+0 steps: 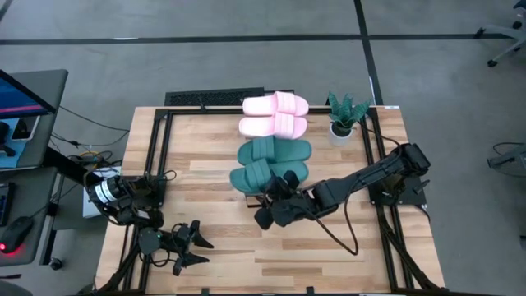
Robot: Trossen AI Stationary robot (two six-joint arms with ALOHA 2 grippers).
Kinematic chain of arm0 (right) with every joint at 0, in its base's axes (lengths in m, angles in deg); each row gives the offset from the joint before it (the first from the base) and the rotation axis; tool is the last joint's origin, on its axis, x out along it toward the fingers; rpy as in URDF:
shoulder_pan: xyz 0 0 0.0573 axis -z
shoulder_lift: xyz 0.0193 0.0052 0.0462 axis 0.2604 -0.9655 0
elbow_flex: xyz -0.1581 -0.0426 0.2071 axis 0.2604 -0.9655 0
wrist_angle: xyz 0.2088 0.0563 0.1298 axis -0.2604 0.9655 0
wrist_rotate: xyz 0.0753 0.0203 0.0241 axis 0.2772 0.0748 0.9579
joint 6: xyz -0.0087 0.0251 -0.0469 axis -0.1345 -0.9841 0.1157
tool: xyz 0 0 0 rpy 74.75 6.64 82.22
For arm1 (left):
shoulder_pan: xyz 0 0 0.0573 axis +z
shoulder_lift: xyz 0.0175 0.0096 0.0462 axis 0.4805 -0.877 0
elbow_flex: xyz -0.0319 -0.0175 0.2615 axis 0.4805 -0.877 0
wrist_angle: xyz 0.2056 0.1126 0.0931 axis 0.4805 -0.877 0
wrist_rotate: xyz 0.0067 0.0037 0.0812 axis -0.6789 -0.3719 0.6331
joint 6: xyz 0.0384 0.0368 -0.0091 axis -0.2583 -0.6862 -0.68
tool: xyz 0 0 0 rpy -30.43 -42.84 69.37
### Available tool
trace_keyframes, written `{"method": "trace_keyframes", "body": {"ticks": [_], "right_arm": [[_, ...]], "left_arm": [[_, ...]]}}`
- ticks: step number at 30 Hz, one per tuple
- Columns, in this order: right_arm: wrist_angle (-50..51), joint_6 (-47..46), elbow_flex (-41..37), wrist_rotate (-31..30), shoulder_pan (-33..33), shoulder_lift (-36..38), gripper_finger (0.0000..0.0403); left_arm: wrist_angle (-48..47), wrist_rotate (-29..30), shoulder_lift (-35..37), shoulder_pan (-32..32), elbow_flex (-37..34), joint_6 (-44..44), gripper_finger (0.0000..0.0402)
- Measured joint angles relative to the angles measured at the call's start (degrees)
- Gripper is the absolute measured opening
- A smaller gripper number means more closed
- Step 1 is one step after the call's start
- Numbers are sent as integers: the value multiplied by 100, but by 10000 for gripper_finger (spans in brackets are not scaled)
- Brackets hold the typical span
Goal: Pick and place slides into the shelf
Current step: Adjust the slides on the shelf
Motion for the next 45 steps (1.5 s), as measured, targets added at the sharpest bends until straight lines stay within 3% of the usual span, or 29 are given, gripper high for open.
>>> {"method": "trace_keyframes", "body": {"ticks": [40, 45], "right_arm": [[251, 157, 388, 116, -259, 0, 129], [294, 496, 737, -195, -368, 0, 129]], "left_arm": [[-1, -7, 0, 1, 0, 48, 226], [0, -7, 2, 1, 0, 54, 226]]}}
